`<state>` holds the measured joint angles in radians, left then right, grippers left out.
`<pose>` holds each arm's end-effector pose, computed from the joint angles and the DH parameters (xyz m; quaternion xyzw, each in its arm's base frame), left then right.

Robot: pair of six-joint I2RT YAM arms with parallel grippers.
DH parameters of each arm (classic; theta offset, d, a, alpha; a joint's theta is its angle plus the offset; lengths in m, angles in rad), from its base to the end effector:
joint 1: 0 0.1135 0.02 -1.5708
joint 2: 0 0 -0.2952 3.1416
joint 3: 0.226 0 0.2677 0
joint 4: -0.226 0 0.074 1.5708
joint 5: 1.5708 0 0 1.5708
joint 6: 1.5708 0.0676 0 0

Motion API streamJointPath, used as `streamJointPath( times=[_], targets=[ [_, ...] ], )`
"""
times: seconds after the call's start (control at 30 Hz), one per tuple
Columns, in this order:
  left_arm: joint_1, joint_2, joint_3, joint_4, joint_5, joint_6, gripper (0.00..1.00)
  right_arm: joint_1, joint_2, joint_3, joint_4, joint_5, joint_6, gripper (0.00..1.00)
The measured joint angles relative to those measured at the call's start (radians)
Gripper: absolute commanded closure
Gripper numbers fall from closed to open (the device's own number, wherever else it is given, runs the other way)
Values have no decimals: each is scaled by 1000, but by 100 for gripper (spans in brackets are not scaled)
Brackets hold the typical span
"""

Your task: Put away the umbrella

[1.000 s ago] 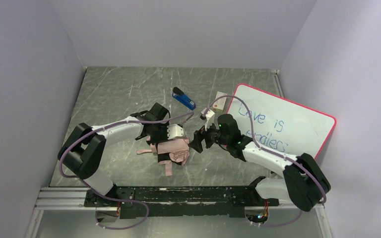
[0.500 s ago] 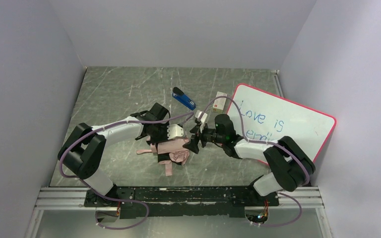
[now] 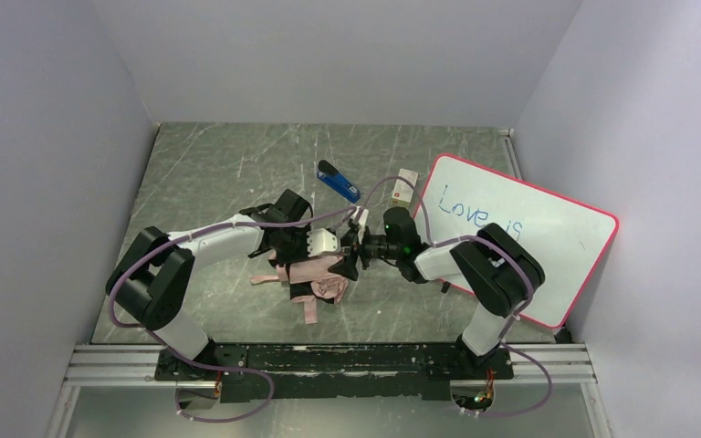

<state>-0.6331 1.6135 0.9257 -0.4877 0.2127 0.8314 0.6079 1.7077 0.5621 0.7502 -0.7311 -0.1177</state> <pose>0.2545 -0.2045 0.1599 0.6673 0.7111 -0.0842 0.2046 0.2511 0.2297 0.1451 -0.4611 0.6563 0.4142 0.4302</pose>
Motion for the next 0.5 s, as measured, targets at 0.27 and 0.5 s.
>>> streamJointPath(
  times=[0.27, 0.5],
  targets=[
    [0, 0, 0, 0, 0, 0, 95, 0, 52, 22, 30, -31, 6, 22],
    [0, 0, 0, 0, 0, 0, 95, 4, 88, 28, 27, -48, 0, 30]
  ],
)
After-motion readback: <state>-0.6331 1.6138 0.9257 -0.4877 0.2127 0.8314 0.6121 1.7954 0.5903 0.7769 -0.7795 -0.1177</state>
